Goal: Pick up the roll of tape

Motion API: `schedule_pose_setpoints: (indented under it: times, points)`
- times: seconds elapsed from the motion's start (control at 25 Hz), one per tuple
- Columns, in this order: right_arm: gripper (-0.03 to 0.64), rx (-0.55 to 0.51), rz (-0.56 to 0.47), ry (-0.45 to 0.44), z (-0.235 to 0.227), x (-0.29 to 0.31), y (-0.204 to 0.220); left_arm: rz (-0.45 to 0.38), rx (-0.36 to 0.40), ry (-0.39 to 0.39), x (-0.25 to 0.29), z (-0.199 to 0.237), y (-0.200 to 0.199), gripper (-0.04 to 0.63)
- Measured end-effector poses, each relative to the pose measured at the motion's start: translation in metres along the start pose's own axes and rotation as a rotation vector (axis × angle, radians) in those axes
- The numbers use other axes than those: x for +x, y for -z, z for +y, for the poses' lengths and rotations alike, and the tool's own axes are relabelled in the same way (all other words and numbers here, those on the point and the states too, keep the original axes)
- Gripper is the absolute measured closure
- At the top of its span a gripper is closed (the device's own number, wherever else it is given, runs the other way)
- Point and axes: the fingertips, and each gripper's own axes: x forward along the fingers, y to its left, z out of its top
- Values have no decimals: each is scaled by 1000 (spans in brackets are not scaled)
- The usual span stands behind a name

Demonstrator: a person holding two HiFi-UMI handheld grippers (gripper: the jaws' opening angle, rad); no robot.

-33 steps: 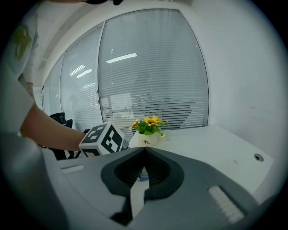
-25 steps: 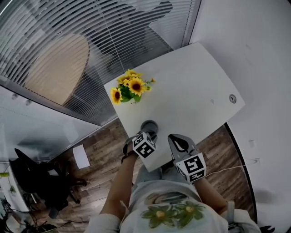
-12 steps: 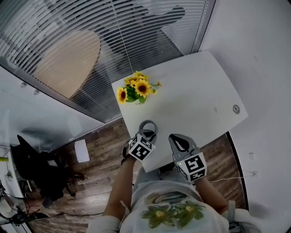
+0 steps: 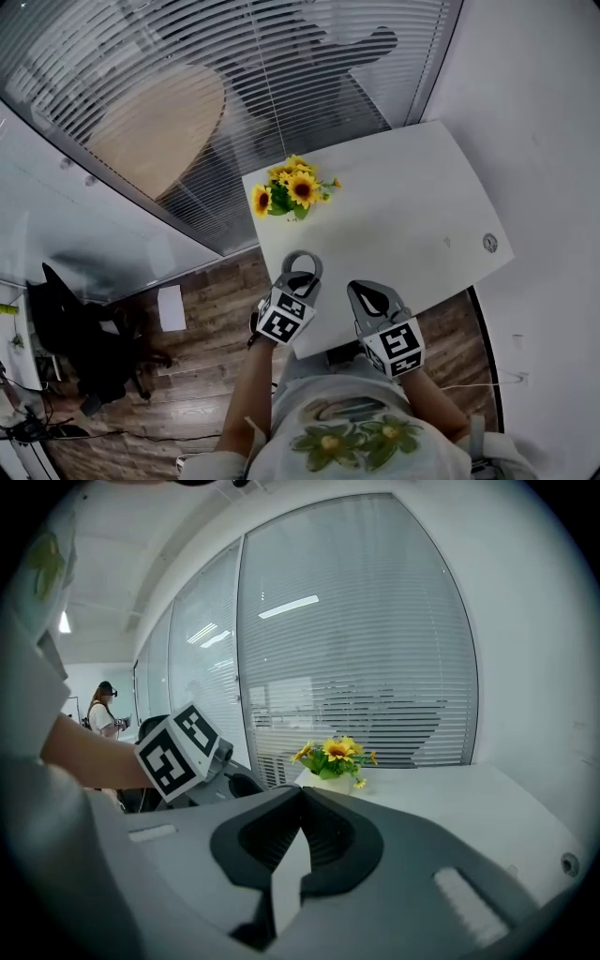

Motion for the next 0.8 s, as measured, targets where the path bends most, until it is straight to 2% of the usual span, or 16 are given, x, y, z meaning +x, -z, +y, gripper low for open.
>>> schedule_pose_setpoints:
  times: [0.8]
  points:
    - [615,-35,-32,-87,7,-8,-21,-246,-50,-152,-73,-7,-54,533]
